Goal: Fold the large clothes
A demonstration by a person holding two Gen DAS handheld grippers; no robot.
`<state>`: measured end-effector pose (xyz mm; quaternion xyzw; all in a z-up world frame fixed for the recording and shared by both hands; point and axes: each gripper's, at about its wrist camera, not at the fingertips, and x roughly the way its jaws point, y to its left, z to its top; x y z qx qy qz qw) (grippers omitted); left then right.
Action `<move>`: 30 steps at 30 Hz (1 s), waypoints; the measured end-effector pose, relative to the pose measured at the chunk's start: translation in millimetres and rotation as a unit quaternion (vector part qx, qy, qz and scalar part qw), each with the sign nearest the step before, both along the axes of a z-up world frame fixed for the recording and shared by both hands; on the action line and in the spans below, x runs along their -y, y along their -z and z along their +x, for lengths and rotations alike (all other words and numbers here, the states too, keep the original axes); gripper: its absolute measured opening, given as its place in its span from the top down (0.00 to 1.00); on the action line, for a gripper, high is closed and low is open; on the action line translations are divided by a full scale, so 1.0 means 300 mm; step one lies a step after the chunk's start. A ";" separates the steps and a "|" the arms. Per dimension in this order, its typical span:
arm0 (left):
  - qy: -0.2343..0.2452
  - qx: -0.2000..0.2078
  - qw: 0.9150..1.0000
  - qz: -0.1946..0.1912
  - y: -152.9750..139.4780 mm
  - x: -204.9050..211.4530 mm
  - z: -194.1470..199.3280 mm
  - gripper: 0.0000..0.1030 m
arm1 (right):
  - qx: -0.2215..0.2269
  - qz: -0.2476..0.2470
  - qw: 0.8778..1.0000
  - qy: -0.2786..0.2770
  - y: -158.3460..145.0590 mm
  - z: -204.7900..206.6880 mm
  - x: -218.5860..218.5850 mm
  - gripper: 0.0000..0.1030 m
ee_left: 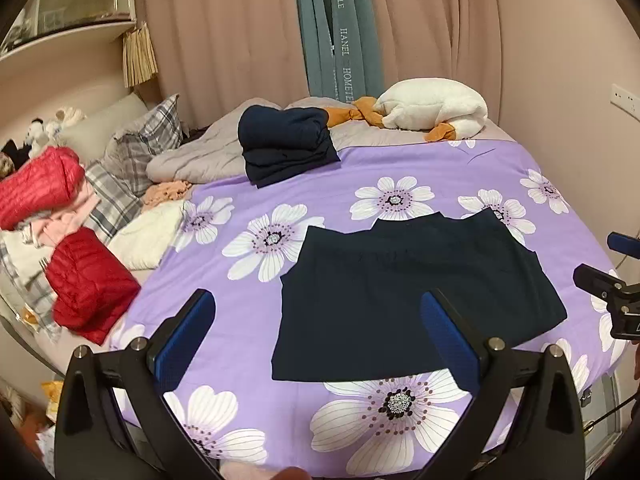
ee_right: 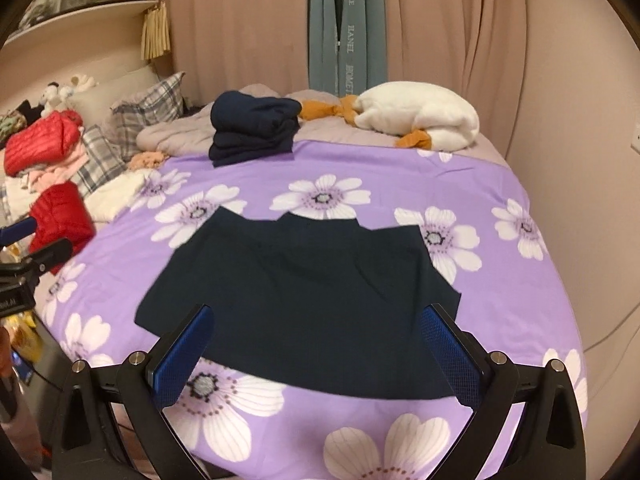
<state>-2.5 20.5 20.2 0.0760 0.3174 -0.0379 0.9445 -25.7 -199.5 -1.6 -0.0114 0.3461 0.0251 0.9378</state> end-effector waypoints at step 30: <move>-0.003 -0.010 0.999 -0.030 -0.114 0.005 0.015 0.00 | -0.002 0.009 1.000 -0.028 -0.114 -0.018 -0.019 0.01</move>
